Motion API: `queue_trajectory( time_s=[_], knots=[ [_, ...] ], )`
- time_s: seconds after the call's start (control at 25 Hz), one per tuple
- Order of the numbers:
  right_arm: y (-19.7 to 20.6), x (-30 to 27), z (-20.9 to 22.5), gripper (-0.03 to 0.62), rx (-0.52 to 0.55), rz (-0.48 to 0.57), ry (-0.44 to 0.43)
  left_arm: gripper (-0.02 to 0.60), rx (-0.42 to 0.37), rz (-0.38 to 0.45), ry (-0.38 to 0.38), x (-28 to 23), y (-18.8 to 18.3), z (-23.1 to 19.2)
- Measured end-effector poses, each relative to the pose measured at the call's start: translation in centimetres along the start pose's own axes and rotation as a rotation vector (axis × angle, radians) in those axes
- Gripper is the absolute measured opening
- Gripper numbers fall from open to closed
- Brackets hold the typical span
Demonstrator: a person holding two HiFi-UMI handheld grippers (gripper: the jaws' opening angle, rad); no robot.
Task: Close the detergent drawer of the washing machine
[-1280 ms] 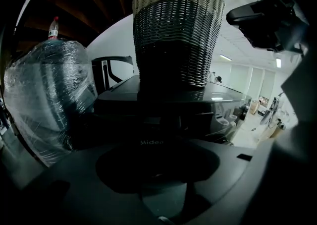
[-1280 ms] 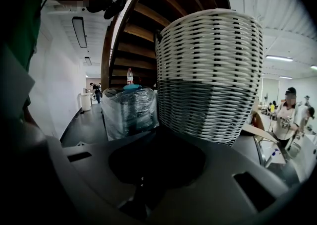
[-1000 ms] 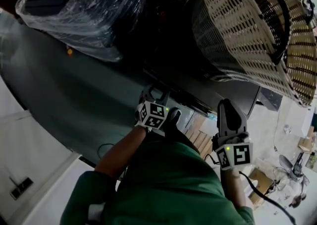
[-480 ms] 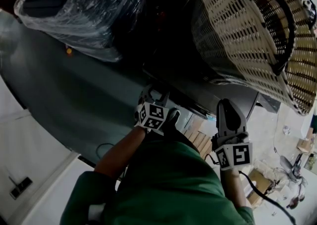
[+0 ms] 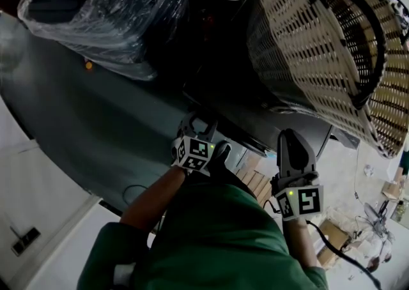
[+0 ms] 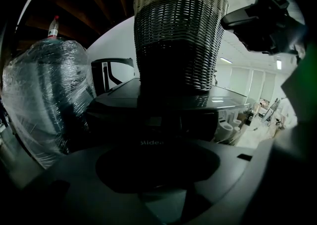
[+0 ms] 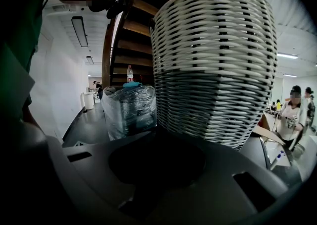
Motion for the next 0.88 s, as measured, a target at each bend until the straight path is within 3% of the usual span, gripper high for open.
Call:
queue_trajectory(
  time_s=[0.88],
  knots=[
    [-0.16,-0.63,0.45,0.057,-0.001,-0.001,-0.04,0.229,-0.003,0.002,0.009,-0.59,-0.48,-0.27]
  ],
)
Point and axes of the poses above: the fingertips, and each gripper's own axes: x backward along the fingers, z to its right, y out of its underside, the point moved 10 cm from there along x, backward along the fingers
